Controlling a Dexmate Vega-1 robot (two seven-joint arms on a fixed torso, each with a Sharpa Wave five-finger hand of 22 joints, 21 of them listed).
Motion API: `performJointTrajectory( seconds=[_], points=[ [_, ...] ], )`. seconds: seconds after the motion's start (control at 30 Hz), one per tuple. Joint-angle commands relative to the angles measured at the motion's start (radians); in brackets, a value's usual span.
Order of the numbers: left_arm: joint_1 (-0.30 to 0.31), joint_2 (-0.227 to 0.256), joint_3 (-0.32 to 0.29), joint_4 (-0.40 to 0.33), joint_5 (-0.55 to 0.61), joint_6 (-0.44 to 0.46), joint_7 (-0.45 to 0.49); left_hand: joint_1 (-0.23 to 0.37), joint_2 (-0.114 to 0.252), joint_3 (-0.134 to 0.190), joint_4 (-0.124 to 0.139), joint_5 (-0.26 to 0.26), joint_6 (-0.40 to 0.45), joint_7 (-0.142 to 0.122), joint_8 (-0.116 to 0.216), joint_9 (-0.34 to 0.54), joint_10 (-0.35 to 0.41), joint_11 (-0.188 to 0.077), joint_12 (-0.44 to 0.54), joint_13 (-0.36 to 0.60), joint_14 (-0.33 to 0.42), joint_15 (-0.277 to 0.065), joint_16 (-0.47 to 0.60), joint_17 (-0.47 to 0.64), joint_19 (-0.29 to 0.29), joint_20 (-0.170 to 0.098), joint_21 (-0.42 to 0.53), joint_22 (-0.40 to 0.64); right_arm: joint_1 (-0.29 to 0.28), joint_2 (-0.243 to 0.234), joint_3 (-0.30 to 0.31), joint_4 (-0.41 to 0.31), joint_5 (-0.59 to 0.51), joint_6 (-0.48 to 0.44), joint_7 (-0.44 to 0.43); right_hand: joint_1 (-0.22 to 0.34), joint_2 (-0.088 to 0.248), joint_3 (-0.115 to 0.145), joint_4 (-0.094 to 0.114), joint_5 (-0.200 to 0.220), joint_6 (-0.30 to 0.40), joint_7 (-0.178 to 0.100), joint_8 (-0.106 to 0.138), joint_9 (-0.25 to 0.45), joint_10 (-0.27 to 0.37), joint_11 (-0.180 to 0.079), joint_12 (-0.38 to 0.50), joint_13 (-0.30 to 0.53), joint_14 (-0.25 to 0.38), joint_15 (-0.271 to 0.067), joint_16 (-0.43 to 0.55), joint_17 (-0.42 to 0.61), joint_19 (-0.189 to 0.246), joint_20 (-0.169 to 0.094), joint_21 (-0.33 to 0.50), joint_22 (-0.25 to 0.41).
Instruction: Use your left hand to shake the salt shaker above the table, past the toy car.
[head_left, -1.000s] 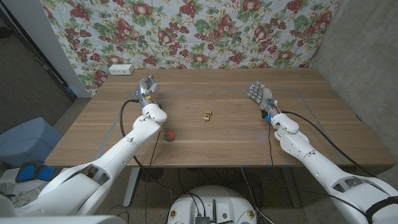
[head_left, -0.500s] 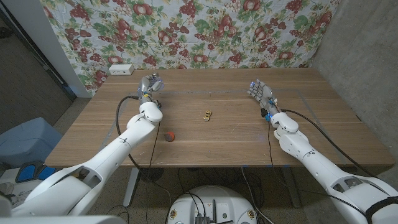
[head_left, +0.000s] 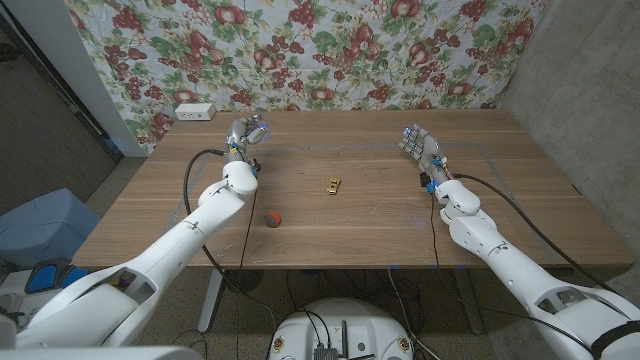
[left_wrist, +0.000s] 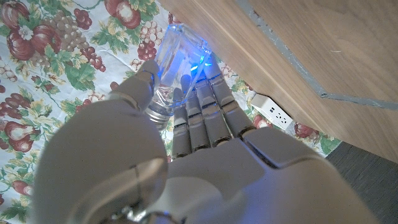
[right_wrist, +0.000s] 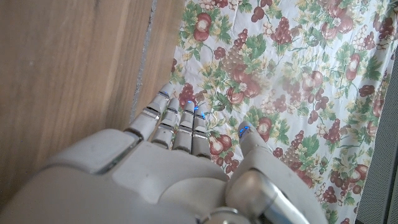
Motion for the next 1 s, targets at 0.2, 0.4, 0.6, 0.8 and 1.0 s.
performJointTrajectory(
  seconds=[0.2,0.4,0.6,0.8,1.0],
  points=[
    [0.006,0.037,-0.012,-0.032,-0.035,-0.038,-0.118,0.072,0.068,0.03,0.033,0.009,0.282,-0.047,-0.003,0.004,0.302,-0.201,0.054,0.007,0.061,-0.198,0.001,0.001,-0.007,-0.043,0.009,0.003,-0.016,-0.008,0.001,-0.035,-0.019,0.003,-0.035,0.005,-0.001,0.002,-0.007,0.009,0.013,-0.001,0.004,0.004,0.009,0.002,0.003,0.004,0.004,0.0,-0.004,0.005,0.006,-0.004,-0.003,0.002],
    [0.004,0.048,-0.011,-0.04,-0.043,-0.045,-0.155,0.073,0.068,0.028,0.034,0.009,0.282,-0.047,-0.006,0.004,0.303,-0.2,0.053,0.007,0.061,-0.196,-0.001,0.001,-0.008,-0.044,0.012,0.003,-0.022,-0.009,0.002,-0.046,-0.022,0.002,-0.045,0.005,-0.001,0.002,-0.007,0.008,0.013,-0.001,0.004,0.004,0.01,0.002,0.003,0.004,0.004,0.0,-0.005,0.005,0.006,-0.004,-0.003,0.002],
    [-0.002,0.063,-0.013,-0.038,-0.068,-0.069,-0.219,0.075,0.068,0.027,0.034,0.009,0.284,-0.046,-0.008,0.005,0.304,-0.198,0.051,0.007,0.062,-0.197,-0.002,0.001,-0.009,-0.043,0.014,0.002,-0.026,-0.01,0.001,-0.052,-0.026,0.002,-0.051,0.004,-0.001,0.002,-0.007,0.008,0.014,-0.001,0.004,0.004,0.01,0.004,0.003,0.004,0.004,-0.001,-0.005,0.005,0.006,-0.004,-0.003,0.002],
    [-0.009,0.075,-0.019,-0.031,-0.114,-0.103,-0.302,0.077,0.067,0.025,0.034,0.009,0.286,-0.045,-0.01,0.005,0.305,-0.2,0.05,0.007,0.063,-0.197,-0.004,0.001,-0.011,-0.044,0.017,0.002,-0.027,-0.01,0.001,-0.056,-0.027,0.001,-0.056,0.004,-0.001,0.002,-0.007,0.008,0.015,-0.002,0.005,0.004,0.01,0.002,0.003,0.004,0.004,-0.001,-0.006,0.005,0.006,-0.004,-0.003,0.002],
    [-0.013,0.084,-0.016,-0.029,-0.127,-0.126,-0.345,0.078,0.067,0.024,0.035,0.009,0.288,-0.045,-0.013,0.005,0.305,-0.2,0.048,0.007,0.064,-0.196,-0.005,0.001,-0.012,-0.043,0.02,0.001,-0.024,-0.01,-0.001,-0.055,-0.029,-0.002,-0.056,0.003,-0.001,0.002,-0.007,0.008,0.014,-0.001,0.005,0.004,0.01,0.001,0.003,0.004,0.004,-0.001,-0.006,0.006,0.007,-0.004,-0.003,0.002]
  ],
)
